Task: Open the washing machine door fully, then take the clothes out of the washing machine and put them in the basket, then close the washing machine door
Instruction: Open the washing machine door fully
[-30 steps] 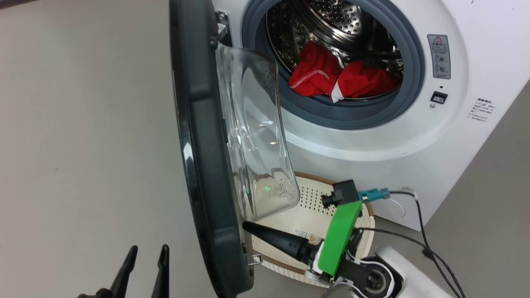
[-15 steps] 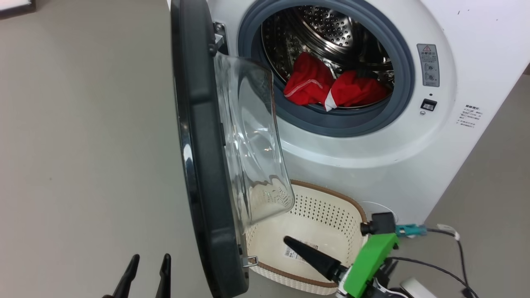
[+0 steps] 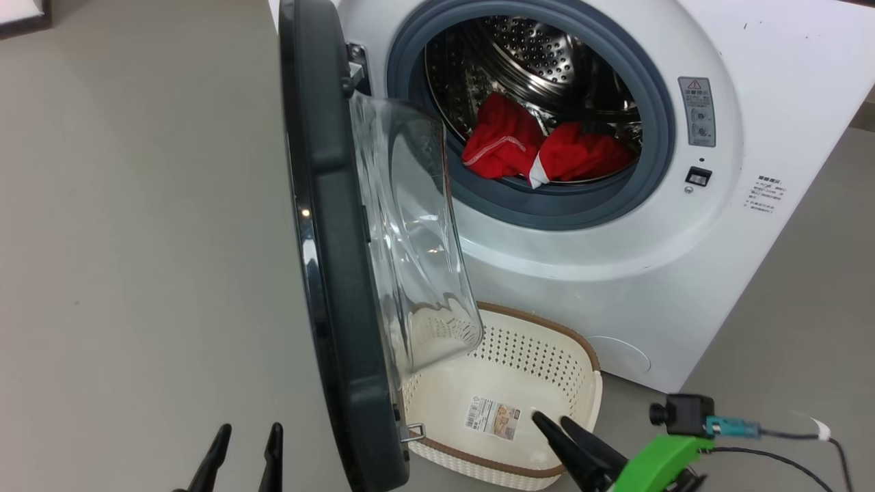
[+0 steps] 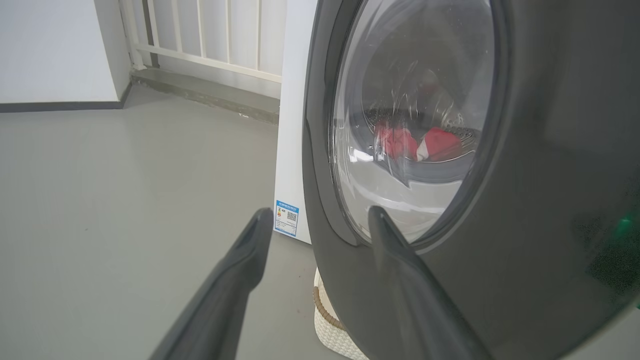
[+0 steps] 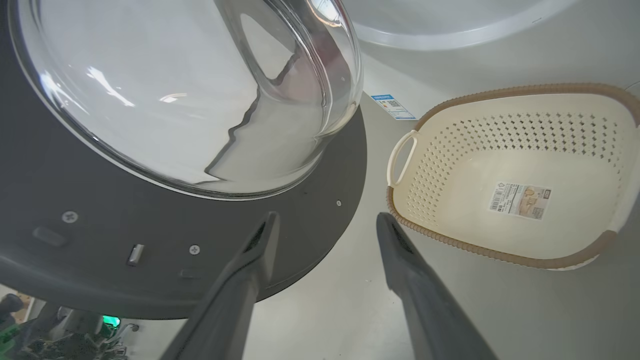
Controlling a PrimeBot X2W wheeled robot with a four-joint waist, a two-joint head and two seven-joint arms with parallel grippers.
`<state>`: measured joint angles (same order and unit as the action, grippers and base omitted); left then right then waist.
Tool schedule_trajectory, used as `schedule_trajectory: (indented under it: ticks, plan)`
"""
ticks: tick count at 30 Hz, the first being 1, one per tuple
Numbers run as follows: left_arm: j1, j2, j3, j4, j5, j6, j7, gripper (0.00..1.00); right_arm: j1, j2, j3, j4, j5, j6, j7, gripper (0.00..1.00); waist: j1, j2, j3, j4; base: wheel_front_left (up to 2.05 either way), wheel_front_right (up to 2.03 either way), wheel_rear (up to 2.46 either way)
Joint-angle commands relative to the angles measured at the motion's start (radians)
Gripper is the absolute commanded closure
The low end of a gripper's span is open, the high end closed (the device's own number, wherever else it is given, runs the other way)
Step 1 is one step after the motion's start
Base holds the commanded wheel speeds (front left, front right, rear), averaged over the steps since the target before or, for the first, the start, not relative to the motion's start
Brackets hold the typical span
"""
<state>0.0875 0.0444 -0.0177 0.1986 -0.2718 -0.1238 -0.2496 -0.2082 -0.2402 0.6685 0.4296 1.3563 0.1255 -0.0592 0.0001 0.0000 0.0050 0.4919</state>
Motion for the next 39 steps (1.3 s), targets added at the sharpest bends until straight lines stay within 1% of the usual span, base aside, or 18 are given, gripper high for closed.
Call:
schedule_trajectory:
  ticks: [1, 5, 8, 9, 10, 12, 18, 22, 26, 29, 31, 39]
  plan:
    - [-0.008, 0.006, 0.034, -0.017, 0.011, -0.006, -0.012, 0.0, -0.024, -0.023, 0.038, 0.0, -0.044, 0.005, -0.056, 0.0, -0.0001, 0.0, -0.003, -0.001, 0.0, 0.0, 0.0]
    - [-0.007, 0.006, 0.034, -0.016, 0.015, -0.006, -0.012, 0.0, -0.054, -0.055, 0.092, 0.056, -0.122, 0.005, -0.165, 0.0, -0.0001, 0.0, -0.005, -0.003, 0.0, 0.0, 0.0]
    - [-0.008, 0.006, 0.035, -0.016, 0.015, -0.006, -0.012, 0.0, -0.077, -0.063, 0.095, 0.107, -0.196, 0.005, -0.198, 0.0, -0.0001, 0.0, -0.005, -0.005, 0.0, 0.0, 0.0]
    - [-0.008, 0.006, 0.035, -0.016, 0.015, -0.006, -0.012, 0.0, -0.077, -0.063, 0.095, 0.107, -0.196, 0.005, -0.198, 0.0, -0.0001, 0.0, -0.005, -0.005, 0.0, 0.0, 0.0]
    - [-0.008, 0.006, 0.036, -0.016, 0.014, -0.006, -0.012, 0.0, -0.083, -0.06, 0.081, 0.115, -0.22, 0.005, -0.201, 0.0, -0.0001, 0.0, -0.004, -0.005, 0.0, 0.0, 0.0]
    - [-0.009, 0.006, 0.038, -0.017, 0.013, -0.007, -0.012, 0.0, -0.086, -0.052, 0.008, 0.112, -0.309, 0.005, -0.202, 0.0, -0.0001, 0.0, -0.002, -0.008, 0.0, 0.0, 0.0]
    - [-0.013, 0.006, 0.038, -0.017, 0.011, -0.007, -0.012, 0.0, -0.013, 0.009, -0.21, 0.044, -0.596, 0.005, -0.202, 0.0, -0.0001, 0.0, 0.002, -0.007, 0.0, 0.0, 0.0]
    - [-0.017, 0.006, 0.038, -0.017, 0.011, -0.007, -0.012, 0.0, 0.042, 0.051, -0.327, -0.018, -0.783, 0.005, -0.202, 0.0, -0.0001, 0.0, 0.003, -0.007, 0.0, 0.0, 0.0]
    - [-0.019, 0.006, 0.039, -0.019, 0.01, -0.007, -0.012, 0.0, 0.098, 0.098, -0.424, -0.083, -0.932, 0.005, -0.202, 0.0, -0.0001, 0.0, 0.005, -0.005, 0.0, 0.0, 0.0]
    - [-0.02, 0.006, 0.04, -0.022, 0.008, -0.007, -0.012, 0.0, 0.139, 0.122, -0.473, -0.114, -1.008, 0.005, -0.202, 0.0, -0.0001, 0.0, 0.006, -0.004, 0.0, 0.0, 0.0]
    - [-0.021, 0.006, 0.04, -0.023, 0.007, -0.007, -0.012, 0.0, 0.161, 0.135, -0.493, -0.124, -1.037, 0.005, -0.203, 0.0, -0.0001, 0.0, 0.007, -0.003, 0.0, 0.0, 0.0]
    - [-0.019, 0.006, 0.041, -0.023, 0.009, -0.007, -0.012, 0.0, 0.19, 0.157, -0.511, -0.126, -1.07, 0.005, -0.203, 0.0, -0.0001, 0.0, 0.002, -0.005, 0.0, 0.0, 0.0]
